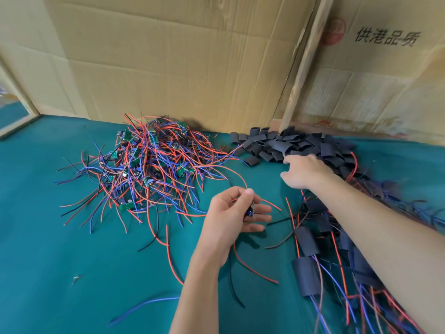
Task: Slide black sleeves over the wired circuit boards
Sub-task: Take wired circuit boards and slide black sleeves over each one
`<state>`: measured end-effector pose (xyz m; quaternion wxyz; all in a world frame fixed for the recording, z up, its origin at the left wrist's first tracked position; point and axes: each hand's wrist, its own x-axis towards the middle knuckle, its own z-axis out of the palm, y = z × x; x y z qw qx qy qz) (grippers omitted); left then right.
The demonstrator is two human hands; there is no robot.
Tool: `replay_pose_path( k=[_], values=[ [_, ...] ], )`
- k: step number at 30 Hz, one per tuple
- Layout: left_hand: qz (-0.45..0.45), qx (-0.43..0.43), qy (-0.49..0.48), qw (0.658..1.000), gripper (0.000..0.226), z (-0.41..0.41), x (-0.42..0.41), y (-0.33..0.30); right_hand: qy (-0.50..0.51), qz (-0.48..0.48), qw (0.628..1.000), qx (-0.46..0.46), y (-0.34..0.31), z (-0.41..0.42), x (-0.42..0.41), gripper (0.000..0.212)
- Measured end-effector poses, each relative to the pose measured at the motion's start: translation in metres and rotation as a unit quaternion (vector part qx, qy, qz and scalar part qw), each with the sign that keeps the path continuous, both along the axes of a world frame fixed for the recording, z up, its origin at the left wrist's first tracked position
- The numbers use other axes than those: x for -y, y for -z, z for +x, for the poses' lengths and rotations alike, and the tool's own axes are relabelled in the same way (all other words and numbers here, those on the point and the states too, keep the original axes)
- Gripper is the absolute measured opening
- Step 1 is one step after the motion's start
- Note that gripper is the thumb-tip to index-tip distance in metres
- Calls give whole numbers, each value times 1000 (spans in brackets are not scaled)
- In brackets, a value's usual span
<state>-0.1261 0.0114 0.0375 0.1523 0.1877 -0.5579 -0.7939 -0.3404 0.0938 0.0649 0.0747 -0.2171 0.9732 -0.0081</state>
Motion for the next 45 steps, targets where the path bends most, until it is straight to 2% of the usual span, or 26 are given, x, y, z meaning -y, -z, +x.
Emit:
replay_pose_path(
  k=[3, 6, 7, 10, 13, 16, 19, 24, 28, 30, 33, 36, 42, 45],
  values=[
    [-28, -1, -9, 1000, 28, 0, 0, 2, 3, -9, 1000, -25, -1, 4, 0, 40],
    [-61, -4, -20, 998, 21, 0, 1, 4, -22, -124, 991, -39, -16, 19, -3, 18],
    [-70, -6, -22, 997, 17, 0, 1, 4, -36, -182, 982, -47, -21, 27, -5, 11],
    [-80, -5, -15, 997, 19, 0, 0, 4, -73, -355, 930, -55, -33, 64, -13, 10],
    [-90, -5, 0, 996, 25, -1, -1, 4, -88, -455, 885, 47, -34, 100, -24, 10],
    [-97, -9, -2, 995, 30, -3, -2, 4, -121, -438, 888, 68, -28, 118, -31, 16],
    [-111, -11, -10, 994, 22, -5, -1, 6, -150, -407, 899, 58, -20, 126, -31, 20],
    [-132, 10, -32, 991, 22, -8, -2, 10, -87, -441, 883, 132, -9, 119, -31, 17],
    [-150, 38, -113, 982, 23, -9, 0, 13, -58, -420, 904, 50, -6, 105, -32, 14],
    [-154, 48, -147, 976, 23, -9, 2, 14, -93, -377, 921, 30, -10, 100, -21, 19],
    [-171, 64, -154, 971, 25, -8, 2, 14, -178, -228, 955, 61, -10, 99, 2, 42],
    [-193, 75, -141, 968, 27, -5, 2, 12, -209, -166, 959, 92, -5, 101, 11, 42],
    [-255, 97, -144, 951, 29, -5, 3, 16, -192, -207, 959, 23, 1, 109, 7, 30],
    [-289, 107, -151, 939, 22, -5, 3, 19, -174, -292, 941, -5, 3, 115, -2, 30]
  ],
)
